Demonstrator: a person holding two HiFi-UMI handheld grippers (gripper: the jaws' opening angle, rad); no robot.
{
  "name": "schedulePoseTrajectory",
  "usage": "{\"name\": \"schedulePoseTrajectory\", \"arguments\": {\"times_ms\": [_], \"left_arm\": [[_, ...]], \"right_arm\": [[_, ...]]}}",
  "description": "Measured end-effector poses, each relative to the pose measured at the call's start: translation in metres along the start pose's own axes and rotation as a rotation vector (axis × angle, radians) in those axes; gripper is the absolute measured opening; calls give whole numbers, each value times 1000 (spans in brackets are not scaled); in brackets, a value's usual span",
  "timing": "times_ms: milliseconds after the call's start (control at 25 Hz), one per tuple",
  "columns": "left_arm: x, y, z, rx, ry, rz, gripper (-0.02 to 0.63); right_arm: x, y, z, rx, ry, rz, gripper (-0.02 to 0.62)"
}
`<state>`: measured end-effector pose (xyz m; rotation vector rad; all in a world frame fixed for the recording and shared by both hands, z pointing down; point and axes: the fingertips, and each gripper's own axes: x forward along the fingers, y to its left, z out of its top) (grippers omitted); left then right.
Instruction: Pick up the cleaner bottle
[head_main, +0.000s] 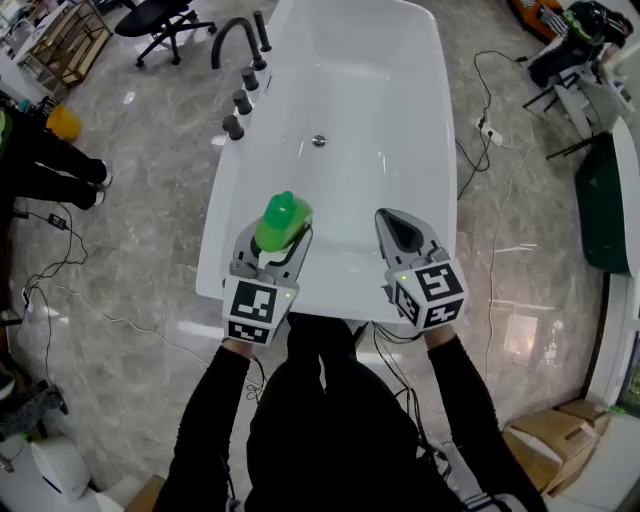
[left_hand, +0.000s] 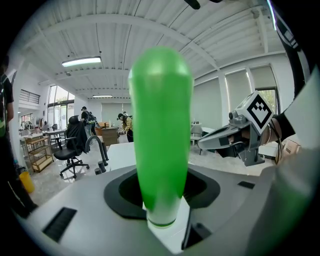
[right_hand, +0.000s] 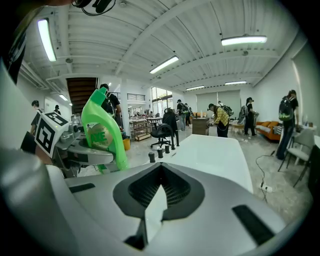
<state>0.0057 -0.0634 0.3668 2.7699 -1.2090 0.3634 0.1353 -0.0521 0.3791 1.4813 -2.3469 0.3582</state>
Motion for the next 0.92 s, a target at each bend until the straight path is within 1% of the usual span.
{"name": "schedulePoseTrajectory", "arguments": {"times_ms": [320,920], "left_arm": [[-5,-1,0,-2,0,3,192],[-3,6,4,5,-3,3,192]], "right_arm": [[-4,5,-4,-3,11,7,1],[4,10,0,-16,13,16,0]]}}
